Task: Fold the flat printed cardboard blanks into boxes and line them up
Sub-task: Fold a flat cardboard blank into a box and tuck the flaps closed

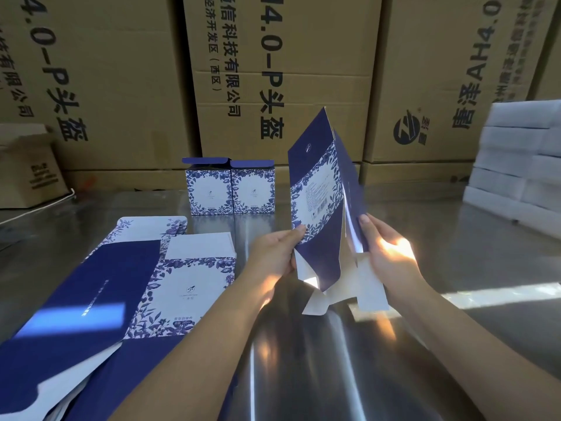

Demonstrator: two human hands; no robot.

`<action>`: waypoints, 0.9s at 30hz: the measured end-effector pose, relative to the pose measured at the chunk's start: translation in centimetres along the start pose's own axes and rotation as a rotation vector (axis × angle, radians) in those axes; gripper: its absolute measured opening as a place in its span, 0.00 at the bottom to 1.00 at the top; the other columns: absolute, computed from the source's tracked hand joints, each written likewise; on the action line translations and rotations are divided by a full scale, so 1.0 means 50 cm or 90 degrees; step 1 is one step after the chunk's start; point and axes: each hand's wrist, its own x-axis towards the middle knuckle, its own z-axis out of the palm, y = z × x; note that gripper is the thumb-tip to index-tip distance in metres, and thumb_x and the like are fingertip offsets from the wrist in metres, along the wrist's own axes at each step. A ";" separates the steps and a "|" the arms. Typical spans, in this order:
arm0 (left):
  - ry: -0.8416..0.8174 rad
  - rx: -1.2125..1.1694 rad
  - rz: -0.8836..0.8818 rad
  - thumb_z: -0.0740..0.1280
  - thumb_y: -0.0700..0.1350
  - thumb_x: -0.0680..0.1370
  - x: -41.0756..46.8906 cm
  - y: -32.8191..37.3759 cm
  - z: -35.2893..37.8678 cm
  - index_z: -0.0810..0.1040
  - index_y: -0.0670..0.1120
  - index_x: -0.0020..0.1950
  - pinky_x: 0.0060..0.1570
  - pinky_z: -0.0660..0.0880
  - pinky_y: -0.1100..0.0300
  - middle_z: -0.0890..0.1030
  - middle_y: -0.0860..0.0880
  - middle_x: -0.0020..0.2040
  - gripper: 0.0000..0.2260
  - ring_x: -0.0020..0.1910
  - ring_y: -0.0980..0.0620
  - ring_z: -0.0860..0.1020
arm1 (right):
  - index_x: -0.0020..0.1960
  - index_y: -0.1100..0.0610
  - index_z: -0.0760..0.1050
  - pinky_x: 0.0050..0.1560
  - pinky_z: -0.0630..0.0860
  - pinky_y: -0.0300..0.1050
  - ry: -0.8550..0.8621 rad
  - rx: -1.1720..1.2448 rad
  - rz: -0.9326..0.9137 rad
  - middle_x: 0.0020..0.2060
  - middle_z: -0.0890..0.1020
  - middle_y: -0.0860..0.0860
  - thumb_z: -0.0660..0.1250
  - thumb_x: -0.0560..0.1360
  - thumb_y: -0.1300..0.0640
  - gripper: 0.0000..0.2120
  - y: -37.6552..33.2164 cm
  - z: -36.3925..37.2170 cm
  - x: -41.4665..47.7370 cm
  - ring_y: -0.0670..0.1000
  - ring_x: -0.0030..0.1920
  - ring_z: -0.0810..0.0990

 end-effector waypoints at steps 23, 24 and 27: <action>0.098 -0.154 -0.093 0.73 0.53 0.60 0.030 0.019 -0.076 0.85 0.48 0.41 0.54 0.75 0.45 0.82 0.43 0.45 0.13 0.45 0.42 0.81 | 0.30 0.55 0.69 0.18 0.69 0.37 0.019 0.048 0.282 0.19 0.75 0.49 0.66 0.69 0.54 0.11 -0.035 -0.066 0.054 0.47 0.18 0.75; 0.096 -0.143 -0.099 0.73 0.53 0.61 0.030 0.019 -0.078 0.85 0.48 0.41 0.55 0.74 0.46 0.82 0.42 0.45 0.13 0.46 0.42 0.80 | 0.28 0.54 0.69 0.19 0.70 0.39 -0.014 0.057 0.294 0.21 0.76 0.50 0.68 0.65 0.52 0.11 -0.031 -0.065 0.049 0.49 0.19 0.76; 0.097 -0.122 -0.102 0.74 0.55 0.60 0.026 0.023 -0.076 0.85 0.48 0.44 0.59 0.73 0.44 0.82 0.40 0.51 0.17 0.51 0.40 0.80 | 0.41 0.55 0.77 0.22 0.72 0.40 -0.081 0.040 0.309 0.26 0.81 0.51 0.76 0.61 0.47 0.16 -0.031 -0.068 0.043 0.50 0.23 0.79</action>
